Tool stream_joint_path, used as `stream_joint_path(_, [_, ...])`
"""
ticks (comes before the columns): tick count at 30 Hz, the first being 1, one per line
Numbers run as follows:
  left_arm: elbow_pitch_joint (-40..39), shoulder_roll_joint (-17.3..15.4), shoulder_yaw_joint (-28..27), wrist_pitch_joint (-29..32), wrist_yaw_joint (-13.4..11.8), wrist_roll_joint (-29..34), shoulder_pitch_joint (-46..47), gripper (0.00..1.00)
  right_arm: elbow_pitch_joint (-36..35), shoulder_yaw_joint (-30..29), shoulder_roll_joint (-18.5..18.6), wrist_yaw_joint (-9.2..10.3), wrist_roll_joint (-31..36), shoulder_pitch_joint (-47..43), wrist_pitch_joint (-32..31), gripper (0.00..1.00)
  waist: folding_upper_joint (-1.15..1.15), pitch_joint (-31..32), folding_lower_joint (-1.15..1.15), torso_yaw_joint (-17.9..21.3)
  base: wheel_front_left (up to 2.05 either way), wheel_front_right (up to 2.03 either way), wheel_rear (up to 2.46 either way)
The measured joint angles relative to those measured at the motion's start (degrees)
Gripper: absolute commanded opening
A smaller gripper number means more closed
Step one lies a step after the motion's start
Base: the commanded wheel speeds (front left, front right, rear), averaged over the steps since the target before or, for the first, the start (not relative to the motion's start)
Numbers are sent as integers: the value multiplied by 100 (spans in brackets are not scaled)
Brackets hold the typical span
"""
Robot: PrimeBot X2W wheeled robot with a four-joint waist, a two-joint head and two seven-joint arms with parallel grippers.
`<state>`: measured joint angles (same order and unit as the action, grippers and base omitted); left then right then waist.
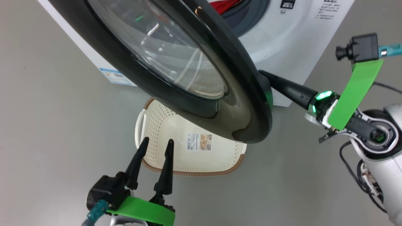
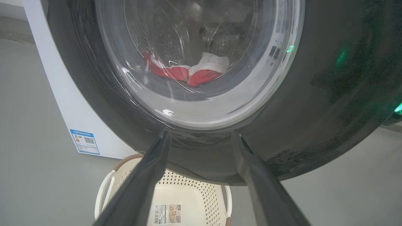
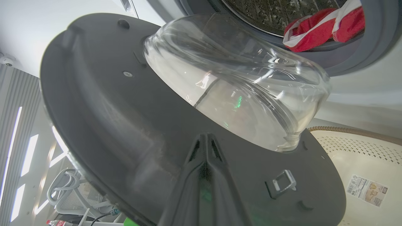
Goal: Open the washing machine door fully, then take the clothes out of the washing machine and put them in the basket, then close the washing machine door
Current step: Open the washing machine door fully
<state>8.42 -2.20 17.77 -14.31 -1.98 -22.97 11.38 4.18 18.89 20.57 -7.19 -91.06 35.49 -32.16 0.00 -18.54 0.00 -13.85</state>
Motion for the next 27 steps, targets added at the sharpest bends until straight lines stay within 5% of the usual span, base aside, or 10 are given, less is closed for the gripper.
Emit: stream_joint_path(27, [191,-7,-651,0,354,233,-382,100,624,-342,-26,0,305,-2201,1573,100,0,509,0,701,0,0,0])
